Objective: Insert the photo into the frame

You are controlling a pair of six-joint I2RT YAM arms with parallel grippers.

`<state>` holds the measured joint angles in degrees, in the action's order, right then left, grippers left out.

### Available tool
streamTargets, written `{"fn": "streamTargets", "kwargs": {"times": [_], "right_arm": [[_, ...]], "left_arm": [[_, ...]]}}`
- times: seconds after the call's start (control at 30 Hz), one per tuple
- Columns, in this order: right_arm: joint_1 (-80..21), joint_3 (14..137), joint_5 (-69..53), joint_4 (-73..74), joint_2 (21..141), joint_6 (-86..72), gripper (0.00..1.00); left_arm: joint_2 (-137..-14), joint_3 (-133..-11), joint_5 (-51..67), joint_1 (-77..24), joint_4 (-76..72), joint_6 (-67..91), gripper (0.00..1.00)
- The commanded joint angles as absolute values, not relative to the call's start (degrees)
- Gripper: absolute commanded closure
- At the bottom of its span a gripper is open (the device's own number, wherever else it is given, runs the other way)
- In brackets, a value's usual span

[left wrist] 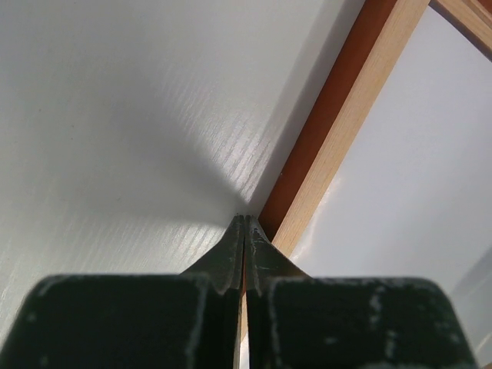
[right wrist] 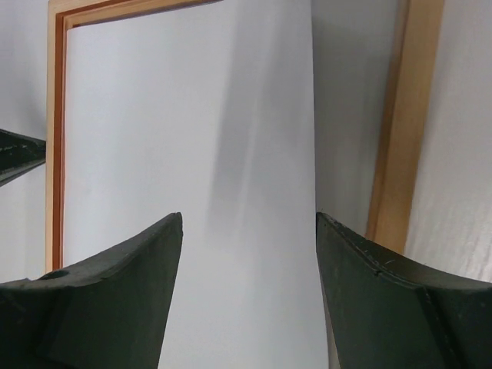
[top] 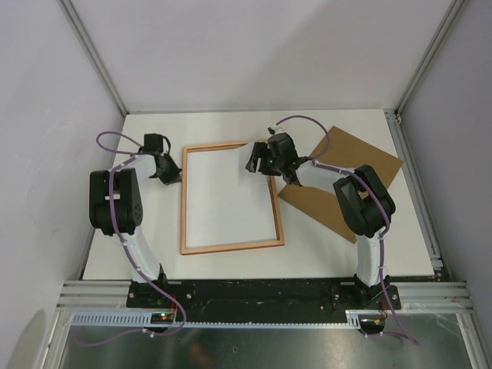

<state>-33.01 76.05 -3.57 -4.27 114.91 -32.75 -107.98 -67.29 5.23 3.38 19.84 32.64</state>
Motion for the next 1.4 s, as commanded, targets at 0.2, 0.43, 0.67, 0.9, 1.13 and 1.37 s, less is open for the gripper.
{"fn": "streamTargets", "kwargs": {"times": [0.2,0.43,0.67,0.9,1.13,1.37], "right_arm": [[-34.29,80.23,-0.86,-3.81,117.09,-32.11,0.25],[-32.88,80.92,2.94,-0.77,115.43,-31.11,0.16],[-29.5,86.14,3.87,7.9,113.76,-29.05,0.12],[-27.94,83.68,6.98,14.63,108.35,-29.47,0.12],[-21.34,66.81,5.83,16.27,95.69,-33.21,0.14],[-24.51,49.71,7.62,17.06,80.06,-32.64,0.23]], "left_arm": [[-107.64,-66.86,8.04,3.58,20.54,30.72,1.0],[-107.45,-66.67,8.54,3.93,20.31,30.47,1.0],[-106.58,-66.77,9.19,5.01,20.3,30.12,1.0],[-103.03,-67.01,10.39,5.17,20.3,29.32,0.99],[-95.77,-66.88,12.95,0.38,20.3,29.29,0.84],[-91.38,-66.67,11.71,-12.66,19.81,31.49,0.69]]}}
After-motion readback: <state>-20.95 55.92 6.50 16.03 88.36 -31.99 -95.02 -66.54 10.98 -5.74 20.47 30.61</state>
